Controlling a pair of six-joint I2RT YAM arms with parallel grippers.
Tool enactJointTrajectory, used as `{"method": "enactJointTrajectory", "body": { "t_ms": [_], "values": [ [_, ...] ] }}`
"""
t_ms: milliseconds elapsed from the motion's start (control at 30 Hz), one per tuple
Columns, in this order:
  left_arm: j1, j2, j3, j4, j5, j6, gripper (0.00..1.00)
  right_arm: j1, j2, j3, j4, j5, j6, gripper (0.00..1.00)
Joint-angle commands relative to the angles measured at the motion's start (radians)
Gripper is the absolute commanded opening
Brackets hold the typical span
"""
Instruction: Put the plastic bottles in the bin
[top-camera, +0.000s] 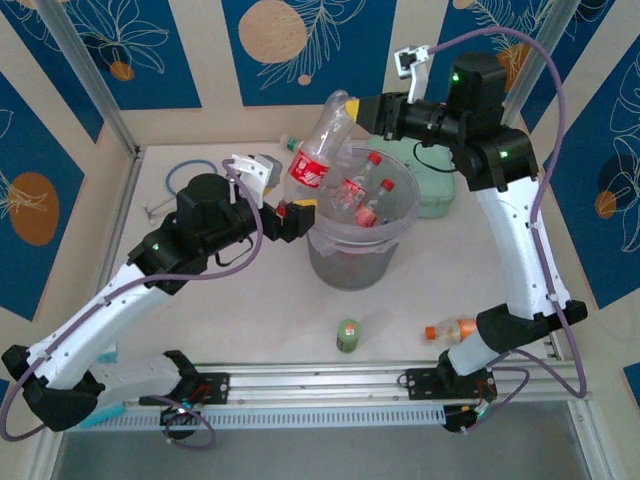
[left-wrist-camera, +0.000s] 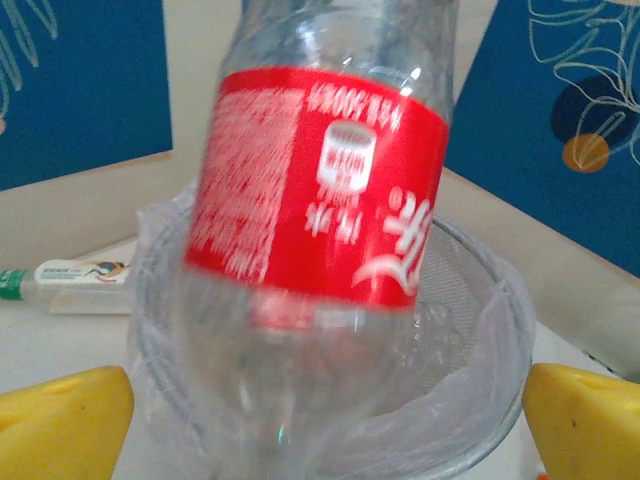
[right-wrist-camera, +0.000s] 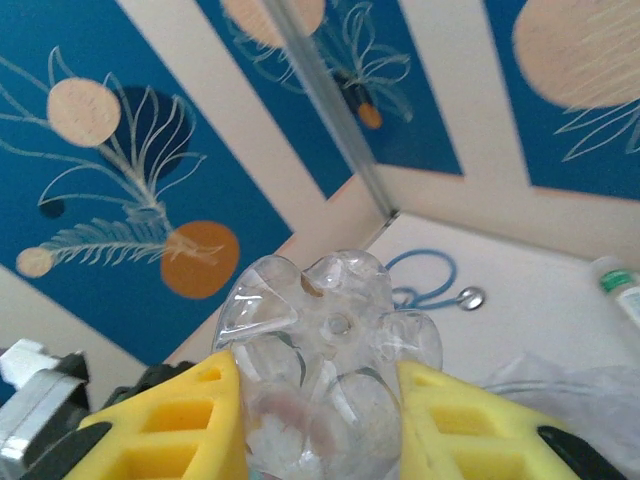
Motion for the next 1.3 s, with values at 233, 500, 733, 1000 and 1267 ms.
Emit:
{"method": "enactJointTrajectory", "body": {
  "t_ms": [233, 500, 733, 1000, 1267],
  "values": [
    [0.091, 0.043, -0.017, -0.05, -0.053, -0.21, 0.88, -0.007, -0.016, 0.053, -0.022, 0.186, -0.273, 0.02],
    [0.153, 0.101, -0.106, 0.084, 0.021, -0.303, 0.81, 0.029, -0.007, -0.023, -0.032, 0.202, -0.376, 0.0],
    [0.158, 0.133, -0.137, 0.13, 0.051, -0.313, 0.8, 0.092, 0.042, -0.084, -0.079, 0.208, -0.412, 0.0],
    [0.161, 0.138, -0.169, 0.129, 0.062, -0.294, 0.8, 0.106, 0.142, -0.143, -0.143, 0.161, -0.35, 0.0],
    [0.18, 0.133, -0.197, 0.149, 0.091, -0.288, 0.8, 0.138, 0.161, -0.311, -0.155, 0.159, -0.305, 0.0]
  ]
}}
